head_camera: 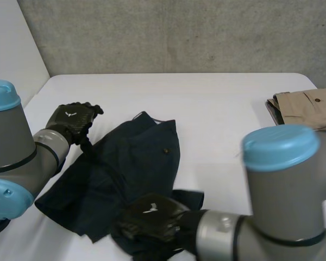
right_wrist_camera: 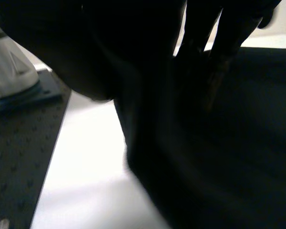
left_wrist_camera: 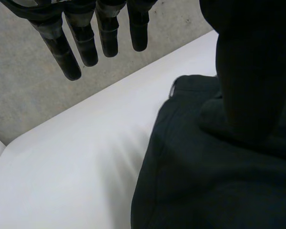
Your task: Fold the laundry.
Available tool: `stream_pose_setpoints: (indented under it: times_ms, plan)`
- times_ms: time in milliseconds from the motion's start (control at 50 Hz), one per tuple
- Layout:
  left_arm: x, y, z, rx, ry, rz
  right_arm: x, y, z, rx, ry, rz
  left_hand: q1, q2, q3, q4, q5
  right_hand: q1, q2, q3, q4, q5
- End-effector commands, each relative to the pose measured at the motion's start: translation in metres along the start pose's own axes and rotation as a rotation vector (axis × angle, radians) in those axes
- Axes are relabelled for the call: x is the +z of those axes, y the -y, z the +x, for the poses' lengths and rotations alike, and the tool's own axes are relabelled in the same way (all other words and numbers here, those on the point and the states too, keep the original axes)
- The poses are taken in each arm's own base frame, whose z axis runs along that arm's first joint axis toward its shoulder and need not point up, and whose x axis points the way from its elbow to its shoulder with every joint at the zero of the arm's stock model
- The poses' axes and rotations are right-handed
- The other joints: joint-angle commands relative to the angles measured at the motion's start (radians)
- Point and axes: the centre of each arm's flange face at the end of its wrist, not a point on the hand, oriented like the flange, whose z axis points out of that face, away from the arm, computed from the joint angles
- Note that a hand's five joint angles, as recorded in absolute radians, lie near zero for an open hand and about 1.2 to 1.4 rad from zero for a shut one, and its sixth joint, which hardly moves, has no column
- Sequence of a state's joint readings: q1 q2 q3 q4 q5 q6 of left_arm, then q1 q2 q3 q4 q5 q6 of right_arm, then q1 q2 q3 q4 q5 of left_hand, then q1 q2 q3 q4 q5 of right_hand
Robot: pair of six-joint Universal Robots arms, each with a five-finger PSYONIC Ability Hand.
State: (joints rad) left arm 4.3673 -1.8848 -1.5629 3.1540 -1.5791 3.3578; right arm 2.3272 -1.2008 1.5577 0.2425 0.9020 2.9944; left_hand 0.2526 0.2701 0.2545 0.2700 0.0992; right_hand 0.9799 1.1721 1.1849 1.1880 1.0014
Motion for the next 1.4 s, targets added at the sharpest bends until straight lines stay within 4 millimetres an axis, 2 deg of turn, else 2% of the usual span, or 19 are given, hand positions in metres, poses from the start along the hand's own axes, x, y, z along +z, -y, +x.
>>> stream_pose_setpoints:
  times_ms: [20, 140, 260, 400, 500, 540, 620, 660, 760, 820, 900, 1020, 1160, 1400]
  plan:
    - [-0.005, 0.007, -0.002, -0.002, 0.006, 0.023, 0.017, 0.008, 0.012, -0.029, -0.127, 0.016, 0.078, 0.061, 0.076, 0.061, 0.057, -0.566, -0.758, -0.771, -0.774, -0.762]
    - [-0.007, 0.006, -0.001, -0.001, 0.004, 0.020, 0.009, 0.012, 0.039, -0.134, -0.299, 0.003, 0.075, 0.058, 0.074, 0.058, 0.054, -0.727, -0.919, -0.932, -0.935, -0.923]
    - [-0.008, 0.006, -0.001, -0.001, 0.004, 0.019, 0.001, 0.018, 0.063, -0.182, -0.370, -0.003, 0.078, 0.061, 0.076, 0.061, 0.057, -0.805, -0.998, -1.010, -1.013, -1.001]
    - [-0.018, 0.011, -0.001, 0.000, 0.006, 0.028, -0.015, 0.049, 0.095, -0.192, -0.452, 0.075, 0.081, 0.064, 0.079, 0.064, 0.060, -0.805, -0.998, -1.010, -1.013, -1.001]
    - [-0.030, 0.015, 0.007, 0.006, -0.021, 0.045, -0.020, 0.057, 0.094, -0.177, -0.441, 0.055, 0.090, 0.073, 0.088, 0.073, 0.069, -0.781, -0.973, -0.986, -0.989, -0.977]
    - [-0.038, 0.015, 0.017, 0.010, -0.053, 0.045, -0.021, 0.060, 0.093, -0.176, -0.431, 0.055, 0.090, 0.073, 0.088, 0.073, 0.069, -0.567, -0.759, -0.772, -0.775, -0.763]
    - [-0.053, 0.019, 0.032, 0.015, -0.102, 0.057, -0.022, 0.063, 0.091, -0.178, -0.409, 0.068, 0.093, 0.076, 0.091, 0.076, 0.072, -0.364, -0.556, -0.569, -0.572, -0.560]
    - [-0.057, 0.022, 0.034, 0.011, -0.109, 0.067, -0.022, 0.066, 0.091, -0.189, -0.405, 0.078, 0.093, 0.076, 0.091, 0.076, 0.072, -0.372, -0.564, -0.577, -0.580, -0.568]
    - [-0.068, 0.029, 0.034, -0.027, -0.117, 0.071, -0.032, 0.091, 0.103, -0.224, -0.446, 0.145, 0.102, 0.084, 0.100, 0.084, 0.081, -0.683, -0.875, -0.888, -0.891, -0.879]
    - [-0.076, 0.031, 0.034, -0.070, -0.125, 0.062, -0.035, 0.103, 0.107, -0.245, -0.463, 0.175, 0.105, 0.087, 0.103, 0.087, 0.084, -0.710, -0.902, -0.915, -0.918, -0.906]
    - [-0.083, 0.030, 0.033, -0.134, -0.121, 0.040, -0.024, 0.107, 0.120, -0.283, -0.465, 0.175, 0.105, 0.087, 0.103, 0.087, 0.084, -0.710, -0.902, -0.915, -0.918, -0.906]
    - [-0.083, 0.016, 0.026, -0.199, -0.051, -0.005, 0.008, 0.094, 0.138, -0.460, -0.401, 0.082, 0.102, 0.084, 0.100, 0.084, 0.081, -0.710, -0.902, -0.915, -0.918, -0.906]
    - [-0.072, 0.001, 0.002, -0.218, 0.078, -0.026, 0.038, 0.073, 0.147, -0.612, -0.254, 0.053, 0.093, 0.076, 0.091, 0.076, 0.072, -0.710, -0.902, -0.915, -0.918, -0.906]
    - [-0.074, -0.011, 0.001, -0.222, 0.090, -0.058, 0.074, 0.064, 0.160, -0.765, -0.214, 0.083, 0.090, 0.073, 0.088, 0.073, 0.069, -0.707, -0.899, -0.912, -0.915, -0.903]
